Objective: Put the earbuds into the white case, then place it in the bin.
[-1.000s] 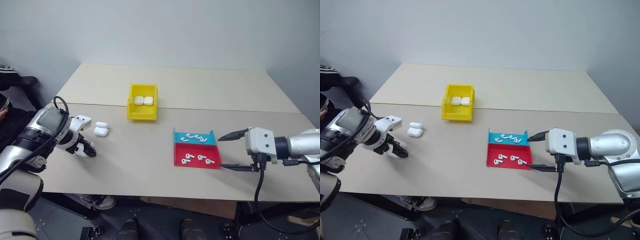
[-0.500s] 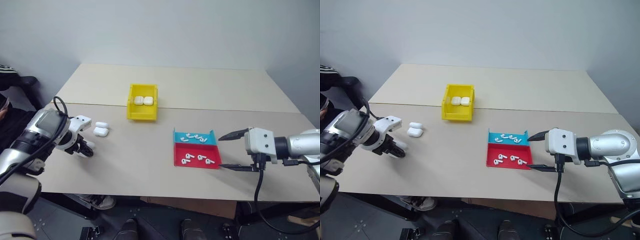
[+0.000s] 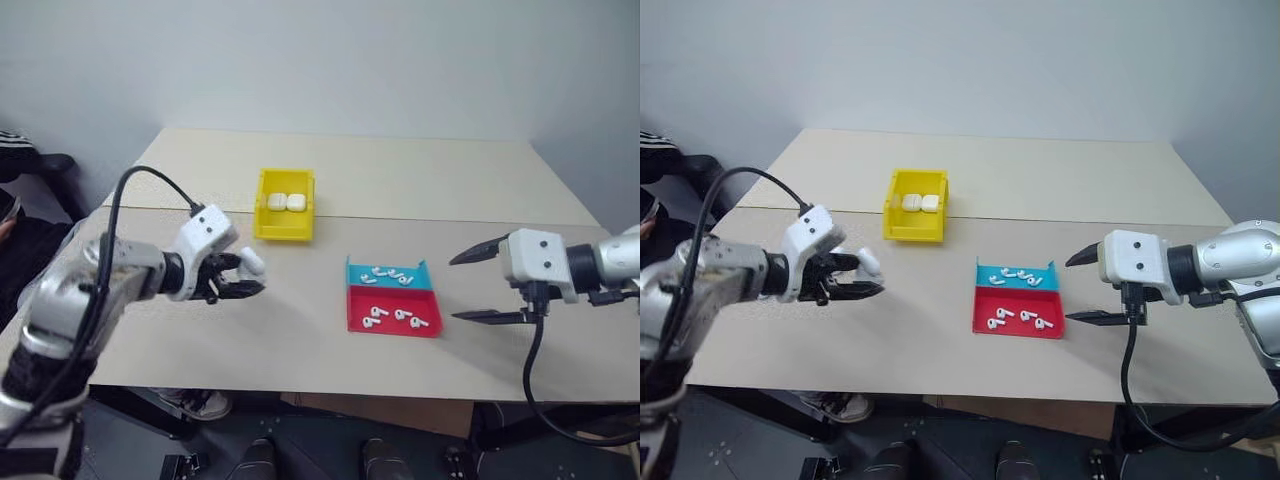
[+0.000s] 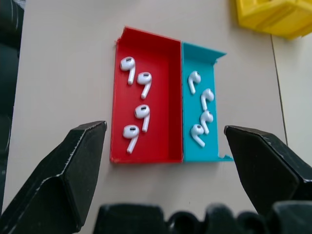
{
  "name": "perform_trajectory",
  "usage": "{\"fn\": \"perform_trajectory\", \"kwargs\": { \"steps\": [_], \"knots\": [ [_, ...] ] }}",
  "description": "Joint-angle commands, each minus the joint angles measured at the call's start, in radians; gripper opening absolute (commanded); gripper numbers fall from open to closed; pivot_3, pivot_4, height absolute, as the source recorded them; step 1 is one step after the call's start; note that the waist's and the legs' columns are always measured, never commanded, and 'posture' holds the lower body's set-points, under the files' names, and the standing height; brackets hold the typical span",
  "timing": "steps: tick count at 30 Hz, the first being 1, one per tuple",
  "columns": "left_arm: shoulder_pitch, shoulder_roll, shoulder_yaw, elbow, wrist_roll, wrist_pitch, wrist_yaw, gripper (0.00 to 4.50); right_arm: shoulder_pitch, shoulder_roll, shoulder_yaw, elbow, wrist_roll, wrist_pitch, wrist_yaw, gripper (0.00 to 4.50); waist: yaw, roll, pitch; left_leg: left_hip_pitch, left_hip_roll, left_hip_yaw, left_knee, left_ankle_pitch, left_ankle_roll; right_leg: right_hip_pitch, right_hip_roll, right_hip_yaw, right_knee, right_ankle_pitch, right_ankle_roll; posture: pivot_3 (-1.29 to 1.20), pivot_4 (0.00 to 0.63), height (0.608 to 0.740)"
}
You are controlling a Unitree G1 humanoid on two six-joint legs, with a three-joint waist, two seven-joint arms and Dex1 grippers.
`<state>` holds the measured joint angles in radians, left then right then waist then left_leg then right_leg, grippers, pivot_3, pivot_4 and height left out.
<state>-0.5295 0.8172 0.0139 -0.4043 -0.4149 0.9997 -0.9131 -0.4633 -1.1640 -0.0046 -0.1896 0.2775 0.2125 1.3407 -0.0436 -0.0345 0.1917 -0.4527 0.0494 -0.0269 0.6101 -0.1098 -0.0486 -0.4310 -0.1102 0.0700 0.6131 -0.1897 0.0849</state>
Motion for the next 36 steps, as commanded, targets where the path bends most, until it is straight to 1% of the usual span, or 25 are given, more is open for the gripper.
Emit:
{"fn": "perform_trajectory", "kwargs": {
  "steps": [1,3,4,8,10,13,16,19,21,28,29,30,33,36],
  "knots": [
    [0.088,-0.133,0.072,0.003,0.006,-0.326,0.033,2.8,-0.061,-0.024,0.058,-0.032,-0.064,0.023,0.021,4.5,0.0,0.002,-0.001,0.0,0.0,0.0,0.0,0.0,0.0,0.0,0.0,0.0,0.0,0.0,0.0,0.0,0.15,0.74],
    [0.141,-0.234,0.062,0.059,0.028,-0.546,0.022,2.8,-0.112,-0.023,0.122,-0.043,-0.104,0.083,0.041,4.5,0.001,0.002,-0.001,0.003,0.0,0.001,0.0,0.0,0.0,0.004,-0.001,0.001,-0.001,0.0,0.0,0.0,0.15,0.74],
    [0.155,-0.267,0.051,0.087,0.036,-0.624,0.008,2.8,-0.139,-0.02,0.152,-0.048,-0.123,0.122,0.047,4.5,0.001,0.002,-0.001,0.005,0.0,0.001,0.0,0.0,0.0,0.006,0.0,0.001,-0.002,0.0,0.0,0.0,0.15,0.74],
    [0.182,-0.402,0.031,0.203,0.042,-0.889,-0.02,2.8,-0.22,-0.005,0.249,-0.084,-0.169,0.28,0.072,4.5,0.003,0.002,-0.001,0.007,0.0,0.001,0.001,0.0,-0.001,0.008,-0.001,0.001,-0.001,0.001,-0.001,0.0,0.15,0.74],
    [0.2,-0.452,0.027,0.248,0.018,-0.976,-0.051,2.8,-0.239,-0.006,0.287,-0.105,-0.192,0.329,0.084,4.5,0.004,0.002,-0.001,0.007,0.0,0.002,0.001,0.0,-0.001,0.008,-0.001,0.001,-0.002,0.001,-0.001,0.0,0.15,0.74],
    [0.229,-0.468,0.008,0.281,-0.018,-1.054,-0.143,2.8,-0.272,0.016,0.335,-0.114,-0.227,0.391,0.08,4.5,0.004,0.002,-0.001,0.007,0.0,0.002,0.001,0.0,-0.001,0.008,-0.001,0.001,-0.002,0.001,-0.001,0.0,0.15,0.74],
    [0.248,-0.474,-0.002,0.302,-0.039,-1.092,-0.191,2.8,-0.296,0.047,0.37,-0.104,-0.254,0.425,0.076,4.5,0.001,0.002,-0.001,0.007,0.0,0.002,0.0,0.0,-0.001,0.007,0.0,0.001,-0.001,0.001,-0.001,0.0,0.15,0.74],
    [0.265,-0.455,-0.017,0.314,-0.043,-1.131,-0.25,2.8,-0.292,0.071,0.4,-0.107,-0.282,0.432,0.066,3.92,0.003,0.002,-0.001,0.007,0.0,0.002,0.0,0.0,-0.001,0.007,0.0,0.001,-0.001,0.001,-0.001,0.0,0.15,0.74],
    [0.269,-0.454,-0.02,0.315,-0.05,-1.147,-0.268,2.8,-0.291,0.085,0.424,-0.108,-0.317,0.441,0.051,3.25,0.002,0.002,-0.001,0.007,0.0,0.002,0.0,0.0,-0.001,0.007,0.0,0.001,-0.001,0.001,-0.001,0.0,0.15,0.74],
    [0.282,-0.436,-0.03,0.281,-0.042,-1.139,-0.258,2.8,-0.319,0.16,0.487,-0.056,-0.396,0.462,0.019,3.25,0.001,0.002,-0.001,0.007,0.0,0.002,0.001,0.0,-0.001,0.007,0.0,0.001,-0.001,0.001,-0.001,0.0,0.15,0.74],
    [0.285,-0.435,-0.032,0.278,-0.044,-1.143,-0.26,2.8,-0.322,0.169,0.493,-0.048,-0.405,0.461,0.019,2.87,-0.001,0.002,-0.001,0.007,0.0,0.002,0.0,0.0,-0.001,0.007,0.0,0.001,-0.001,0.001,-0.001,0.0,0.15,0.74],
    [0.288,-0.43,-0.035,0.269,-0.044,-1.139,-0.257,2.8,-0.322,0.176,0.499,-0.04,-0.412,0.457,0.02,2.61,0.0,0.002,-0.001,0.007,0.0,0.002,0.0,0.0,-0.001,0.007,0.0,0.001,-0.001,0.001,-0.001,0.0,0.15,0.74],
    [0.301,-0.406,-0.04,0.223,-0.052,-1.094,-0.235,2.8,-0.323,0.206,0.511,-0.015,-0.433,0.458,0.008,1.63,0.0,0.002,-0.001,0.007,0.0,0.002,0.0,0.0,-0.001,0.007,0.0,0.001,-0.001,0.001,-0.001,0.0,0.15,0.74],
    [0.307,-0.4,-0.041,0.208,-0.048,-1.091,-0.22,2.8,-0.316,0.214,0.52,-0.002,-0.45,0.443,0.016,1.63,0.001,0.002,-0.001,0.007,0.0,0.002,-0.001,0.0,-0.001,0.007,0.0,0.001,-0.001,0.001,-0.001,0.0,0.15,0.74]
  ]
}}
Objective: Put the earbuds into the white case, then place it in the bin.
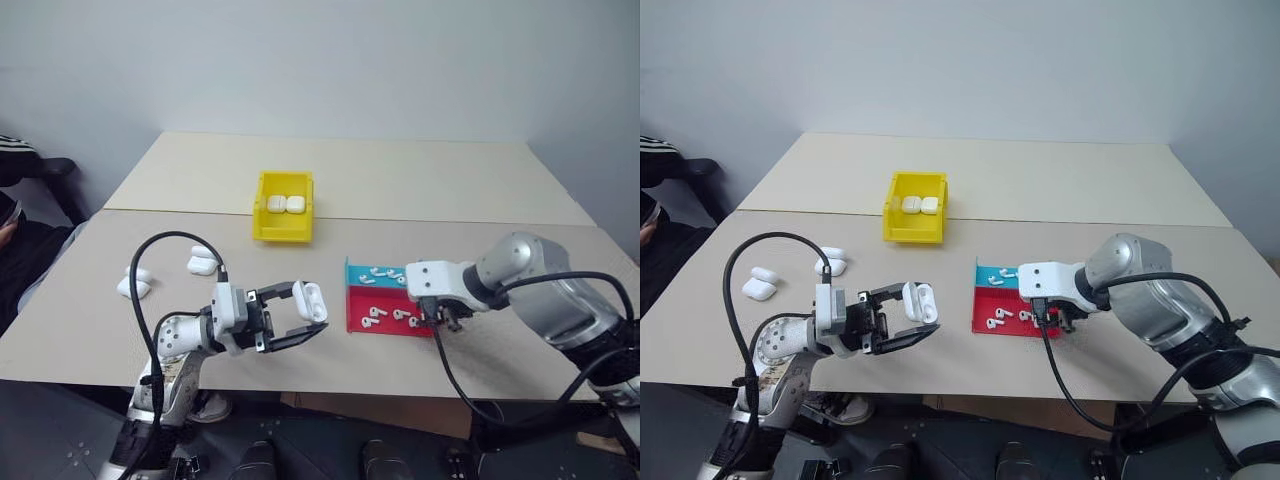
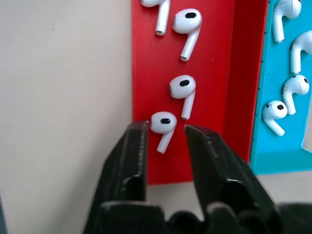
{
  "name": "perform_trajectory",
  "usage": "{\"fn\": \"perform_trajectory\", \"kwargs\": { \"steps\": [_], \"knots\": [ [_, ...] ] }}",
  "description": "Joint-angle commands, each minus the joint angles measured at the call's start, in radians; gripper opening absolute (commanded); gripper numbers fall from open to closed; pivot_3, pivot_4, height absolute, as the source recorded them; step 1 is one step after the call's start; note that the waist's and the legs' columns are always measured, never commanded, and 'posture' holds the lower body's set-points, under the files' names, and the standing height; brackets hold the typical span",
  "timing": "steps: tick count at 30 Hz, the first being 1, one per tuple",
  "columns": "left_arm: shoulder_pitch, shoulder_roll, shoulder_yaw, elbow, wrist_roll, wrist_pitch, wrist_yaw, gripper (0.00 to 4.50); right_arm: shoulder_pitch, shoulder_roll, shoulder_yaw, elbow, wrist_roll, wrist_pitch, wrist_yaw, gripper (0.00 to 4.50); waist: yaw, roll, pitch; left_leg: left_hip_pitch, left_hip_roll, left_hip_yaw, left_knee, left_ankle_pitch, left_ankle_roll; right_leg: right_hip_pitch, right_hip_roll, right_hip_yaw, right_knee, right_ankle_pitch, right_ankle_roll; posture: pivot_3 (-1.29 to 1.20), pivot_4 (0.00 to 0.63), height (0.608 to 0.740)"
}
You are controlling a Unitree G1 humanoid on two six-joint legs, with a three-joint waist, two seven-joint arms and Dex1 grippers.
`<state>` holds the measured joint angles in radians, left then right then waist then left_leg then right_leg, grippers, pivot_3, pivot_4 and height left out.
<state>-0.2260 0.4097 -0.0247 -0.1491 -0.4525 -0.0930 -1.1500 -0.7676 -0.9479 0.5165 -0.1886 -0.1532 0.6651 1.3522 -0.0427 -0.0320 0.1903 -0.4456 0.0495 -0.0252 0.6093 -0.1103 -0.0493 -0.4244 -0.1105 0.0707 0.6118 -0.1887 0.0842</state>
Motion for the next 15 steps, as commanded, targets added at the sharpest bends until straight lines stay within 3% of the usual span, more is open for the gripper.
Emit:
{"fn": "perform_trajectory", "kwargs": {
  "steps": [1,15],
  "knots": [
    [0.005,0.01,-0.002,-0.051,-0.011,0.0,0.017,2.8,-0.012,0.001,0.004,0.005,-0.026,-0.015,0.004,1.63,0.001,0.0,0.0,0.0,0.0,0.0,0.0,0.0,0.0,0.0,0.0,0.0,0.0,0.0,0.0,0.0,0.15,0.74],
    [0.017,0.052,-0.002,-0.083,-0.006,0.017,0.042,2.8,-0.014,0.057,0.018,0.086,-0.07,-0.055,-0.004,1.63,-0.001,0.0,0.0,0.0,0.0,0.0,-0.001,0.0,0.0,0.0,0.0,0.0,0.0,0.0,0.0,0.0,0.15,0.74]
  ]
}}
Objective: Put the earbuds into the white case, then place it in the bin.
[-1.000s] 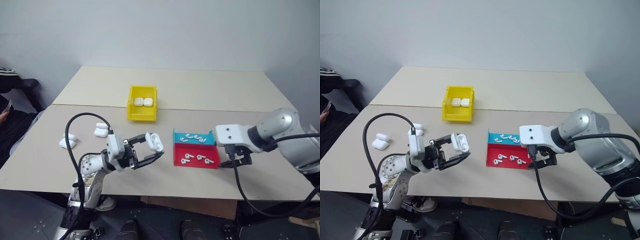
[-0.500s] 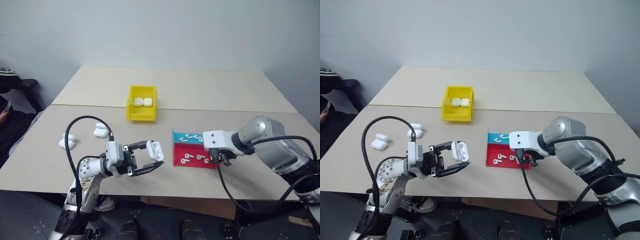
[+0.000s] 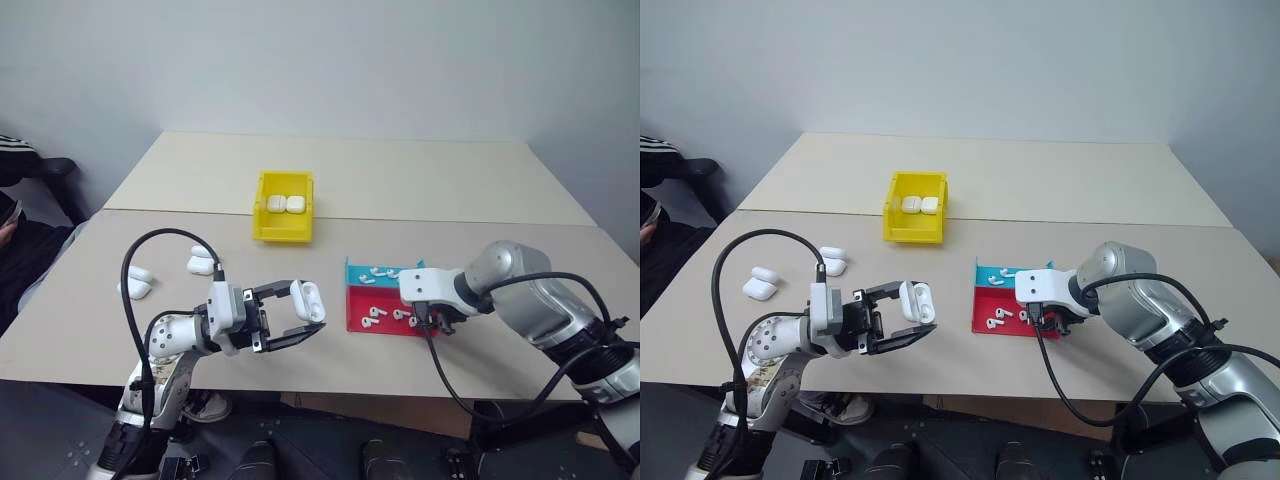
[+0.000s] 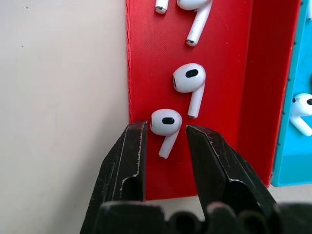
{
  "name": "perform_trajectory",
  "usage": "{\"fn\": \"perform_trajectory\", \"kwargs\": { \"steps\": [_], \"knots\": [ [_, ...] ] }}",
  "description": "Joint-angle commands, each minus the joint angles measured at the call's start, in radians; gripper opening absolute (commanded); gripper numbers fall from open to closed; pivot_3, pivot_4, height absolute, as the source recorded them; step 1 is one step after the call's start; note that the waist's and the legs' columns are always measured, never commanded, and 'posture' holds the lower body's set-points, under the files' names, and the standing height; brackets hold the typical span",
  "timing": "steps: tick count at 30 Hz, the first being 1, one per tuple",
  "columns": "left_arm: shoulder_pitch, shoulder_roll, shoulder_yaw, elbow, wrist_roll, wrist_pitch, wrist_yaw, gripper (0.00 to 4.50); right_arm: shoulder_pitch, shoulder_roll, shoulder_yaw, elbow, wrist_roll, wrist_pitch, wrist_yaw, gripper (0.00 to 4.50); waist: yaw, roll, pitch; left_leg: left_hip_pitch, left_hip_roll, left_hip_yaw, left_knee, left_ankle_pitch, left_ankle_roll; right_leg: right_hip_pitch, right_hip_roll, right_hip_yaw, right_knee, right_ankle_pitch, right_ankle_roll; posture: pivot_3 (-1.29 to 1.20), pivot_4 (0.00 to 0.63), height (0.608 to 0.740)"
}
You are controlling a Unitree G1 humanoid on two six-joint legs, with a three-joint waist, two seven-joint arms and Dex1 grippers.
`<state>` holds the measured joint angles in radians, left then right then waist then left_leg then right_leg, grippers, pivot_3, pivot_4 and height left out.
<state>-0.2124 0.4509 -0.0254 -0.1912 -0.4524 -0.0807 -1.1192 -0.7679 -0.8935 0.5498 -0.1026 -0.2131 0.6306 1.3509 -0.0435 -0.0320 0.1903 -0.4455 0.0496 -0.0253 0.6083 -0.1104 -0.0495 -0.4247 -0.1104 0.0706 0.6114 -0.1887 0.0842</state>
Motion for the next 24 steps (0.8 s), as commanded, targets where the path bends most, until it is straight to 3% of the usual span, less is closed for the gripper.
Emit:
{"fn": "perform_trajectory", "kwargs": {
  "steps": [1,17,21,24],
  "knots": [
    [0.004,0.012,-0.003,-0.041,-0.006,0.004,0.012,2.8,-0.013,0.004,-0.016,0.001,-0.011,-0.022,-0.002,1.63,0.0,0.0,0.0,0.0,0.0,0.0,0.0,0.0,0.0,0.0,0.0,0.0,0.0,0.0,0.0,0.0,0.15,0.74],
    [0.001,0.027,-0.014,-0.041,-0.004,0.008,0.025,2.8,0.0,0.016,-0.017,0.04,-0.027,-0.062,0.001,1.63,0.0,0.0,0.0,0.0,0.0,0.0,-0.001,0.0,0.0,-0.001,0.0,0.0,0.0,0.0,0.0,0.0,0.15,0.74],
    [0.006,0.036,-0.015,-0.056,0.0,0.026,0.038,2.8,0.003,0.015,-0.016,0.048,-0.033,-0.072,-0.002,0.8,0.0,0.0,0.0,0.0,0.0,0.0,-0.001,0.0,0.0,-0.001,0.0,0.0,-0.001,0.0,0.0,0.0,0.15,0.74],
    [0.007,0.036,-0.016,-0.06,-0.005,0.029,0.041,2.8,0.001,0.015,-0.014,0.053,-0.039,-0.079,-0.003,0.8,0.0,0.0,0.0,0.0,0.0,0.0,-0.001,0.0,0.0,-0.001,0.0,0.0,-0.001,0.0,0.0,0.0,0.15,0.74]
  ]
}}
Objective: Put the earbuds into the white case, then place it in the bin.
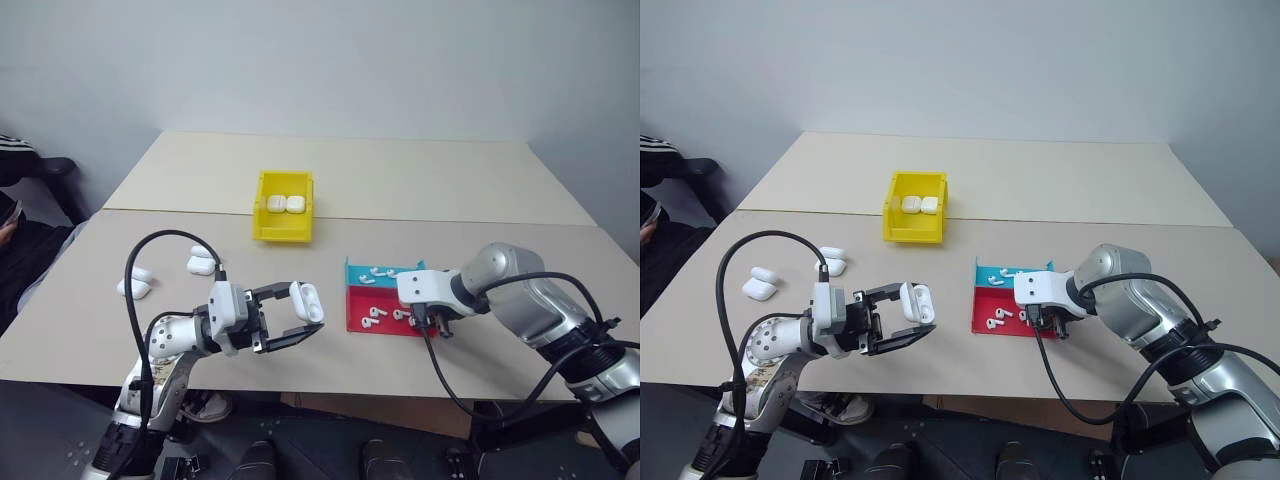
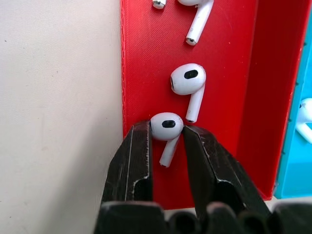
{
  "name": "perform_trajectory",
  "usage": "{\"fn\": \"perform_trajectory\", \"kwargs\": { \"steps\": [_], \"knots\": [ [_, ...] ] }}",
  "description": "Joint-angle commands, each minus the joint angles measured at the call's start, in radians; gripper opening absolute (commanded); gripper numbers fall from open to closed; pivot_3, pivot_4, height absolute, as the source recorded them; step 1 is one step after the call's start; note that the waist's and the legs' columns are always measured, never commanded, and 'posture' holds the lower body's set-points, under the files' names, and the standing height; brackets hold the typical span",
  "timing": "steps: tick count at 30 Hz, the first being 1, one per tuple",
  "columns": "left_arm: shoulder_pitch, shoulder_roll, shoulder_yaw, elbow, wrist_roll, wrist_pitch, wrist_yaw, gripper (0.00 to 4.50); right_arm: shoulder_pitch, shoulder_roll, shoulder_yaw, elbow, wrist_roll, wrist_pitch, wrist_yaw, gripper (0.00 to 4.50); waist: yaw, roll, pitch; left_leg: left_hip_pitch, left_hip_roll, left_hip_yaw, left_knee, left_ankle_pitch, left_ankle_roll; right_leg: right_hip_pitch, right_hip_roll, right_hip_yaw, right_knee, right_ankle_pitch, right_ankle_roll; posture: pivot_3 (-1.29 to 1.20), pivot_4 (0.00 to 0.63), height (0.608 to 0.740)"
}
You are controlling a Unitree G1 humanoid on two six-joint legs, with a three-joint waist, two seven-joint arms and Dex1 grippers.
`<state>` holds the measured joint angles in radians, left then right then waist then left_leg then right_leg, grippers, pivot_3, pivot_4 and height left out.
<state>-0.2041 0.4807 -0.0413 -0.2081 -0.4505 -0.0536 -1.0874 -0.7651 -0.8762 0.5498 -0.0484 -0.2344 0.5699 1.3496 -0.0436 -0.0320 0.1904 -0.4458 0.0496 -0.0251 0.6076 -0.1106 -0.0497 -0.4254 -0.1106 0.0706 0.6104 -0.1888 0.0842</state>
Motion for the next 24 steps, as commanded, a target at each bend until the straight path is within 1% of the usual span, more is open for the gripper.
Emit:
{"fn": "perform_trajectory", "kwargs": {
  "steps": [1,4,7,10,14,16,19,22,24],
  "knots": [
    [-0.001,0.007,0.0,-0.044,-0.007,0.004,0.011,2.8,-0.002,-0.003,-0.014,0.0,-0.02,-0.022,-0.003,0.8,0.0,0.0,0.0,0.0,0.0,0.0,0.0,0.0,0.0,0.0,0.0,0.0,0.0,0.0,0.0,0.0,0.15,0.74],
    [-0.005,0.006,0.001,-0.042,-0.005,0.008,0.015,2.8,-0.003,-0.001,-0.017,-0.001,-0.026,-0.019,-0.005,0.8,0.0,0.0,0.0,0.0,0.0,0.0,0.0,0.0,0.0,0.0,0.0,0.0,0.0,0.0,0.0,0.0,0.15,0.74],
    [-0.014,0.0,0.004,-0.047,-0.011,0.014,0.026,2.8,-0.004,-0.016,-0.051,-0.032,-0.012,0.0,-0.001,0.8,0.0,0.0,0.0,0.0,0.0,0.0,0.0,0.0,0.0,0.0,0.0,0.0,0.0,0.0,0.0,0.0,0.15,0.74],
    [-0.022,-0.002,0.006,-0.059,-0.022,0.026,0.035,2.8,-0.007,-0.041,-0.111,-0.079,0.016,0.04,0.0,0.8,0.001,0.0,0.0,-0.001,0.0,0.0,0.0,0.0,0.0,-0.001,0.0,0.0,0.0,0.0,0.0,0.0,0.15,0.74],
    [-0.039,-0.007,0.011,-0.069,-0.04,0.034,0.04,2.8,-0.015,-0.072,-0.246,-0.169,0.107,0.134,0.001,0.8,0.002,0.0,0.0,-0.002,0.0,0.0,-0.001,0.0,0.0,-0.002,0.0,0.0,-0.001,0.0,0.0,0.0,0.15,0.74],
    [-0.061,-0.015,0.015,-0.072,-0.052,0.053,0.06,2.8,-0.019,-0.075,-0.319,-0.209,0.165,0.181,-0.004,0.8,0.002,0.0,0.0,-0.002,0.0,0.0,-0.001,0.0,0.0,-0.002,0.0,0.0,-0.001,0.0,0.0,0.0,0.15,0.74],
    [-0.106,-0.037,0.017,-0.078,-0.082,0.086,0.084,2.8,-0.02,-0.037,-0.499,-0.277,0.294,0.223,-0.049,0.8,0.004,0.0,0.0,-0.002,0.0,0.0,-0.001,0.0,0.0,-0.002,0.0,0.0,-0.001,0.0,0.0,0.0,0.15,0.74],
    [-0.149,-0.051,0.017,-0.084,-0.128,0.114,0.076,2.8,-0.068,0.093,-0.716,-0.321,0.503,0.309,-0.119,0.8,-0.002,0.0,0.0,-0.002,0.0,0.0,0.0,0.0,0.0,0.0,0.0,0.0,-0.001,0.0,0.0,0.0,0.15,0.74],
    [-0.166,-0.055,0.019,-0.087,-0.149,0.126,0.069,2.8,-0.072,0.142,-0.79,-0.344,0.597,0.319,-0.144,0.8,-0.001,0.0,0.0,-0.001,0.0,0.0,-0.001,0.0,0.0,0.0,0.0,0.0,-0.001,0.0,0.0,0.0,0.15,0.74]
  ]
}}
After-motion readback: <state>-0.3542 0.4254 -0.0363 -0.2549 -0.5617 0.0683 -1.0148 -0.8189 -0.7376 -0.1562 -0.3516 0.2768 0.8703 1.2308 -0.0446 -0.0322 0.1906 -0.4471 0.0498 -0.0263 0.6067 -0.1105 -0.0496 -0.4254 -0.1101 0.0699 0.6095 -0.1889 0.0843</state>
